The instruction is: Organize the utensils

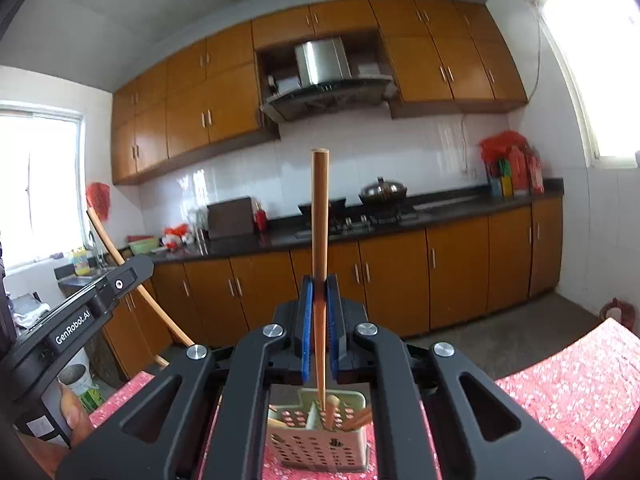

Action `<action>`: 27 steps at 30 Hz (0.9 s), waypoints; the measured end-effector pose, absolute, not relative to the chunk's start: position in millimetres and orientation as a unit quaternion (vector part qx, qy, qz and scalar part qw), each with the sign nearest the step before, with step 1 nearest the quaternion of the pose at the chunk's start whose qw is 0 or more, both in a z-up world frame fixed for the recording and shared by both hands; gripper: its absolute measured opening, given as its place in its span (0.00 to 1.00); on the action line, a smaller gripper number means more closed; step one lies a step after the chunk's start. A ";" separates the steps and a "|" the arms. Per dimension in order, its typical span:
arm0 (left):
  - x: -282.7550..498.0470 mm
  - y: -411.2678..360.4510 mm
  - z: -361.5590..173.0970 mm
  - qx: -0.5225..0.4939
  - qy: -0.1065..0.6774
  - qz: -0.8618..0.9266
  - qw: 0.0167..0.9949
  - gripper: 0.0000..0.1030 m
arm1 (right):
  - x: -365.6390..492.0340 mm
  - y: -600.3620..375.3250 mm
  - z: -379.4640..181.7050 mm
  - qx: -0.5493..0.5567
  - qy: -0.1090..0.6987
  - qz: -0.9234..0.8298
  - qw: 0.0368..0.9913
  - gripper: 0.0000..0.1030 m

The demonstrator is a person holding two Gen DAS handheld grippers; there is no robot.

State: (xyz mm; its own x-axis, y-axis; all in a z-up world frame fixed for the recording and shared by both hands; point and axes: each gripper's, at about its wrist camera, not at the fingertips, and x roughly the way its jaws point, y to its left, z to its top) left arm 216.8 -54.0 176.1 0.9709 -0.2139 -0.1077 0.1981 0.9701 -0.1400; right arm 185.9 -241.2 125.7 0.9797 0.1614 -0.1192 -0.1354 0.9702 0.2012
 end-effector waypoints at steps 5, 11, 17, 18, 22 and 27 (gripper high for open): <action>242.6 -50.4 157.9 -0.081 0.090 -0.102 0.987 0.07 | 194.3 -243.9 109.7 0.101 0.093 0.069 0.988 0.07; 249.1 -42.0 149.0 -0.086 0.121 -0.089 0.985 0.31 | 192.0 -245.6 103.8 0.100 0.119 0.074 0.985 0.47; 214.6 -16.7 157.6 -0.086 0.108 -0.085 0.987 0.56 | 164.2 -261.7 112.6 0.106 0.100 0.055 0.988 0.63; 207.0 -11.9 157.5 -0.087 0.108 -0.086 0.987 0.65 | 161.6 -263.0 114.1 0.106 0.098 0.054 0.988 0.66; 172.3 4.5 148.2 -0.077 0.111 -0.086 0.987 0.90 | 133.5 -265.9 112.9 0.097 0.087 0.046 0.990 0.95; 125.8 12.1 119.3 -0.038 0.131 -0.082 0.987 0.96 | 98.2 -248.6 96.6 0.053 0.091 0.027 0.994 0.98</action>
